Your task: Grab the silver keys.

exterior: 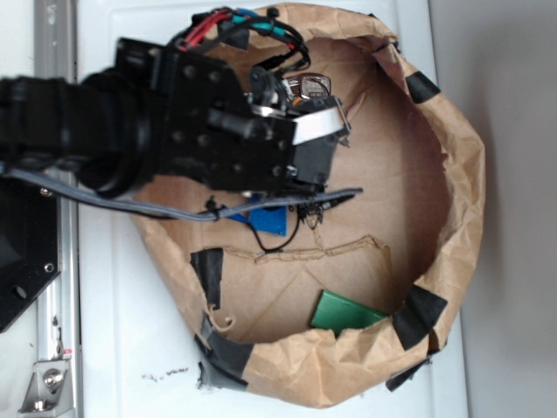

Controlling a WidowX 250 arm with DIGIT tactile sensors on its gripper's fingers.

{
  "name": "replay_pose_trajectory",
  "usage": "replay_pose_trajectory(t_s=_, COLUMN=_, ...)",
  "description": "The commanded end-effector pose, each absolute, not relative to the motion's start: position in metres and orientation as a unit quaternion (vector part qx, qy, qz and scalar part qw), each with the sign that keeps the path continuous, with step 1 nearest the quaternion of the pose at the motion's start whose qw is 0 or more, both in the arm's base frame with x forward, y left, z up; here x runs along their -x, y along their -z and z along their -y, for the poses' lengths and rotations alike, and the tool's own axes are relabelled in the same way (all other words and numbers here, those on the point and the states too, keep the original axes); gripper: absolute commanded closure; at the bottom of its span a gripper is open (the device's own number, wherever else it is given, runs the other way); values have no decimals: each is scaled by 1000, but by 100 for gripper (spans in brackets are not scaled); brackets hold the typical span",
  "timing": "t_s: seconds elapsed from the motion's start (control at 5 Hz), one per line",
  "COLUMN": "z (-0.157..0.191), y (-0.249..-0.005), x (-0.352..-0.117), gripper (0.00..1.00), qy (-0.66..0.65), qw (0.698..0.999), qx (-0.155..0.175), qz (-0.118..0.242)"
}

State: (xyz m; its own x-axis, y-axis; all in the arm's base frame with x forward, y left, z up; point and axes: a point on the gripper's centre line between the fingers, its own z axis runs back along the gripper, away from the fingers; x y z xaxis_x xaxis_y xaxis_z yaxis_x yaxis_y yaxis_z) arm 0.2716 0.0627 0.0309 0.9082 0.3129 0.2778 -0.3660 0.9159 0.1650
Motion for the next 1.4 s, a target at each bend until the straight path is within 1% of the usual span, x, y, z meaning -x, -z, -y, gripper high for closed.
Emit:
replay_pose_trajectory(t_s=0.0, z=-73, y=-46, x=-282, gripper=0, qy=-178, qw=968, qx=-111, qz=139)
replay_pose_trajectory(t_s=0.4, z=-74, y=-44, x=-283, gripper=0, qy=-180, qw=965, qx=-124, qz=143)
replay_pose_trajectory(t_s=0.6, z=-76, y=-39, x=-287, gripper=0, qy=-194, qw=955, qx=-157, qz=158)
replay_pose_trajectory(t_s=0.8, z=-80, y=-28, x=-294, gripper=0, qy=-226, qw=943, qx=-199, qz=141)
replay_pose_trajectory(t_s=1.0, z=-83, y=-26, x=-293, gripper=0, qy=-239, qw=937, qx=-212, qz=139)
replay_pose_trajectory(t_s=1.2, z=-84, y=-28, x=-289, gripper=0, qy=-243, qw=938, qx=-206, qz=139)
